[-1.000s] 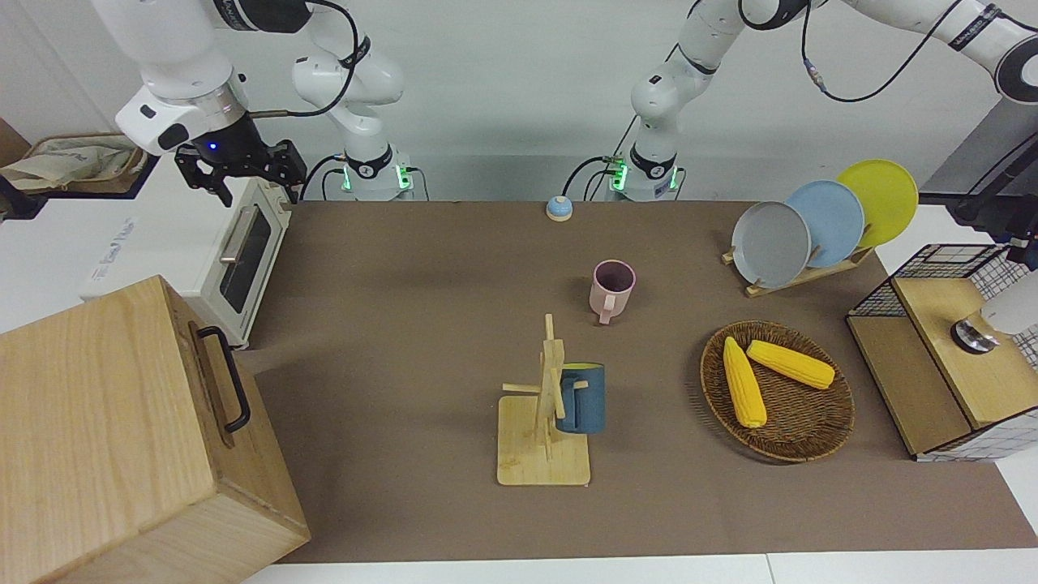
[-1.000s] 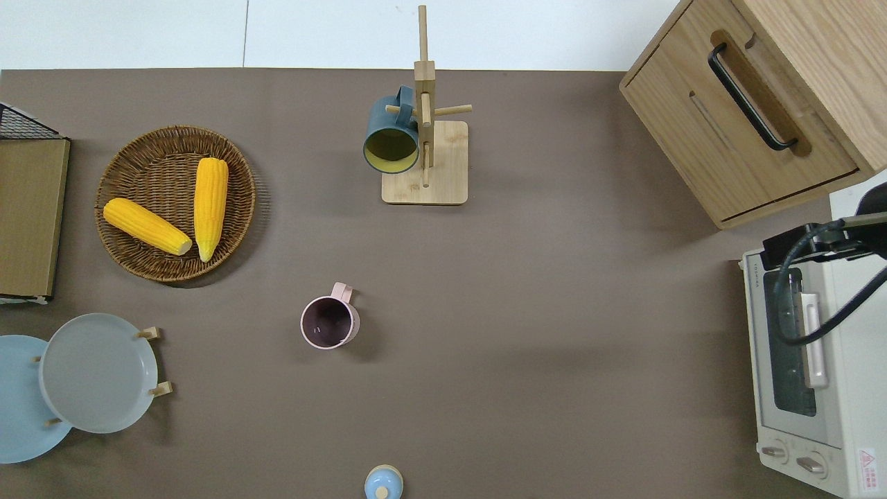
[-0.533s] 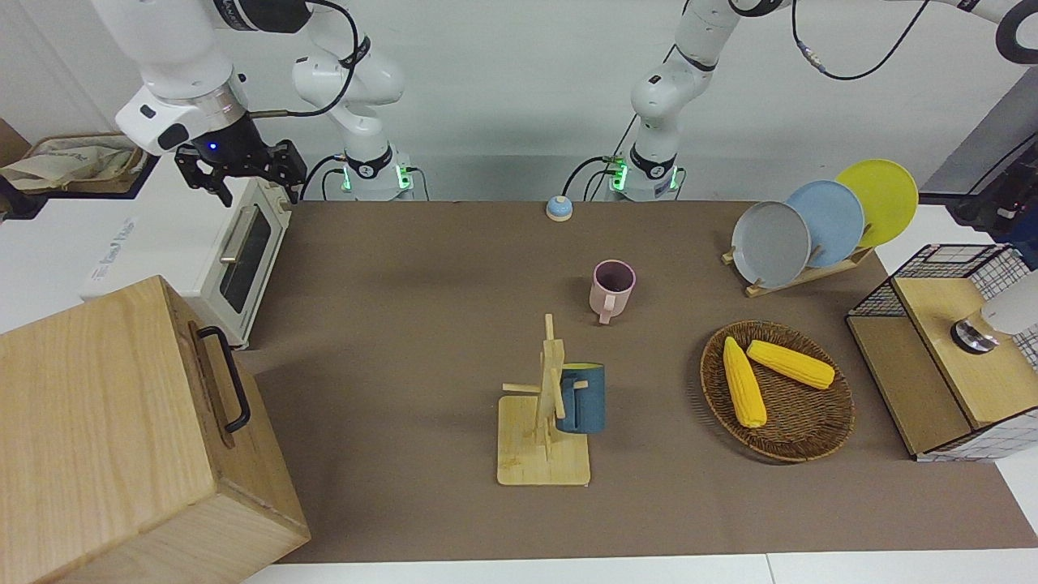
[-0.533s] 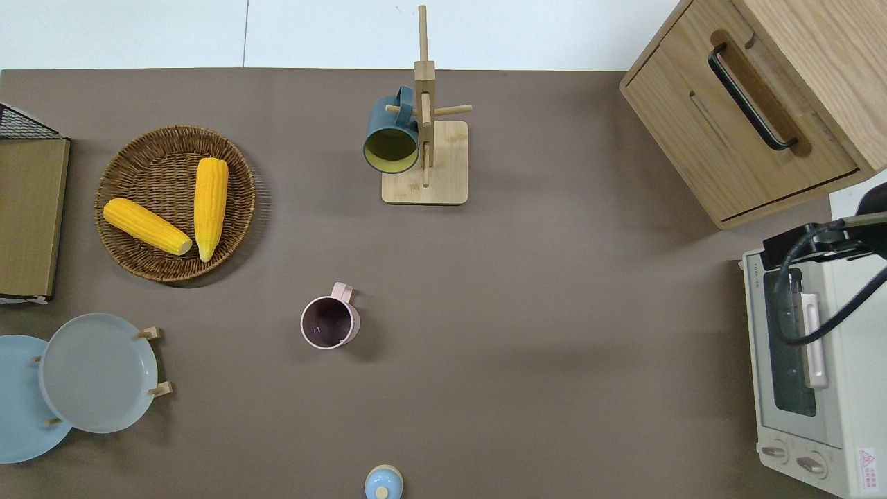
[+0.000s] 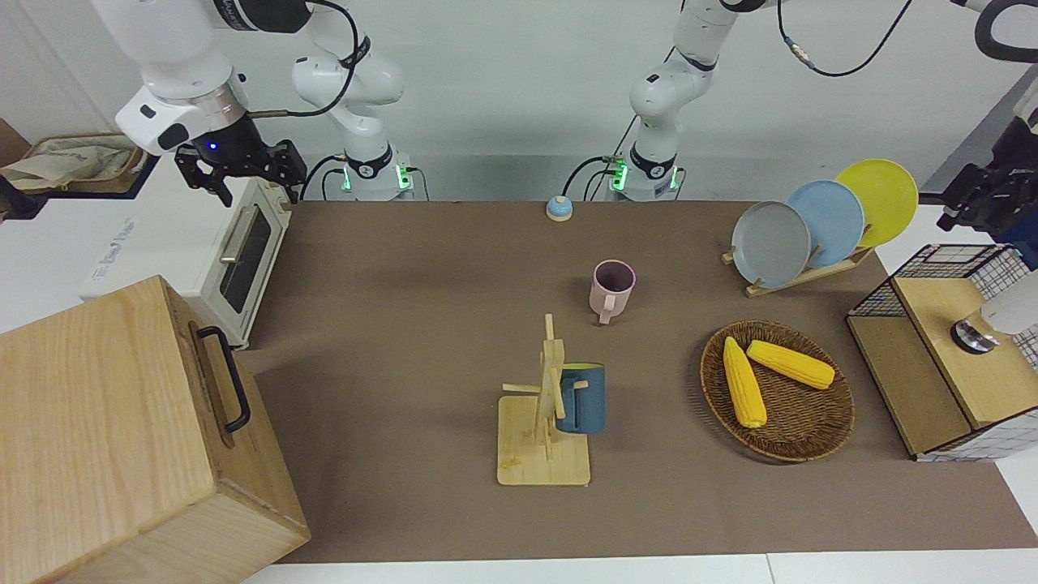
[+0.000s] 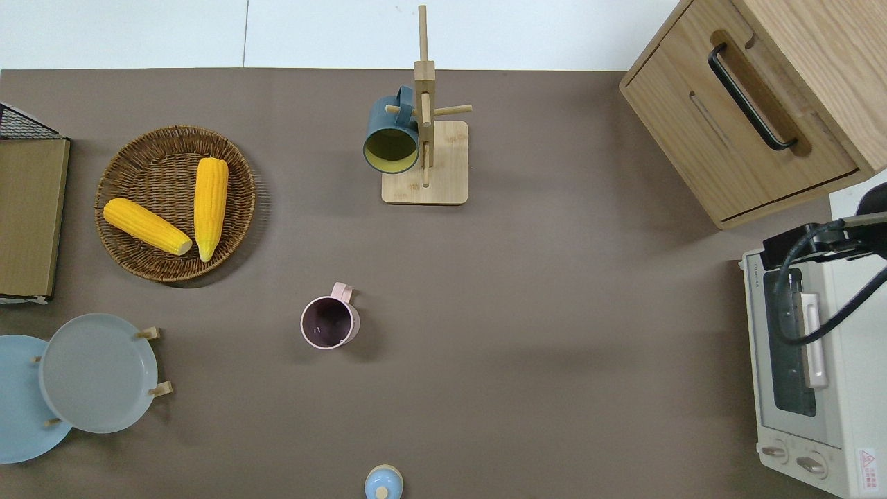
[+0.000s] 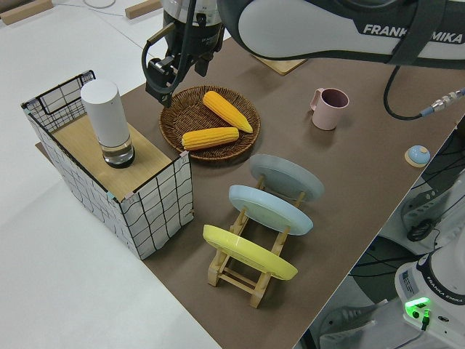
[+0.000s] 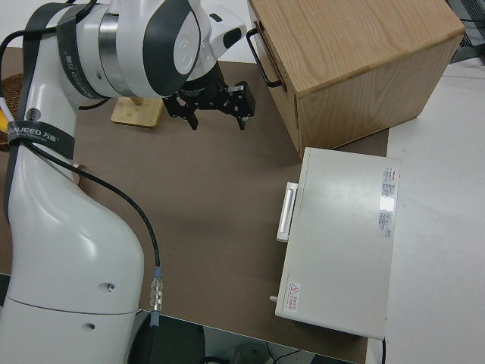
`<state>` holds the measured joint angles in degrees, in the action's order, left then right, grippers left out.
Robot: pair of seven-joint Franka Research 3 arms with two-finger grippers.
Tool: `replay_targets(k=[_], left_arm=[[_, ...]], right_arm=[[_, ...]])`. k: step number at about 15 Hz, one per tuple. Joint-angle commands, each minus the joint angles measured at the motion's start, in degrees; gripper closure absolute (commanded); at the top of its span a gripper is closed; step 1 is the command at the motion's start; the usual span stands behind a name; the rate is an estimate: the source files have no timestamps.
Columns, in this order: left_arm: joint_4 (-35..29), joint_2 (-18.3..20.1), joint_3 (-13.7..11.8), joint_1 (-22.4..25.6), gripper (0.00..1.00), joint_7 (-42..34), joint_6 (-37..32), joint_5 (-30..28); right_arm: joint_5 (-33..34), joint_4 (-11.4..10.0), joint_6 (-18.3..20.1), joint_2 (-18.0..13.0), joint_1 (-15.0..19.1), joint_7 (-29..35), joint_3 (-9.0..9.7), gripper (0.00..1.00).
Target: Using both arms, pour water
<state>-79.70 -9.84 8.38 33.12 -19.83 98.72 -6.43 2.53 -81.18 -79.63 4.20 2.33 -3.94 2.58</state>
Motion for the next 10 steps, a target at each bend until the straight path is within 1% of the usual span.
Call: replay_targets(k=[1, 4, 5, 8, 10], left_arm=[[-0.5, 1.8, -0.3, -5.4, 0.0, 5.5, -3.4, 2.2], [-0.5, 2.2, -0.5, -8.3, 0.0, 9.4, -5.4, 2.2], [-0.5, 2.2, -1.0, -10.0, 0.0, 10.4, -5.7, 2.3], [-0.5, 2.2, -1.2, -16.9, 0.0, 11.7, -6.9, 9.5], [-0.6, 2.1, -1.2, -19.3, 0.0, 14.5, -7.6, 10.3]], right_arm=[[-0.2, -1.1, -0.2, -1.1, 0.5, -1.3, 0.32, 0.009], [-0.2, -1.1, -0.2, -1.1, 0.5, -1.3, 0.32, 0.009], [-0.2, -1.1, -0.2, -1.1, 0.5, -1.3, 0.32, 0.009], [-0.2, -1.1, -0.2, -1.1, 0.5, -1.3, 0.32, 0.009], [-0.2, -1.1, -0.2, -1.1, 0.5, -1.3, 0.24, 0.009]])
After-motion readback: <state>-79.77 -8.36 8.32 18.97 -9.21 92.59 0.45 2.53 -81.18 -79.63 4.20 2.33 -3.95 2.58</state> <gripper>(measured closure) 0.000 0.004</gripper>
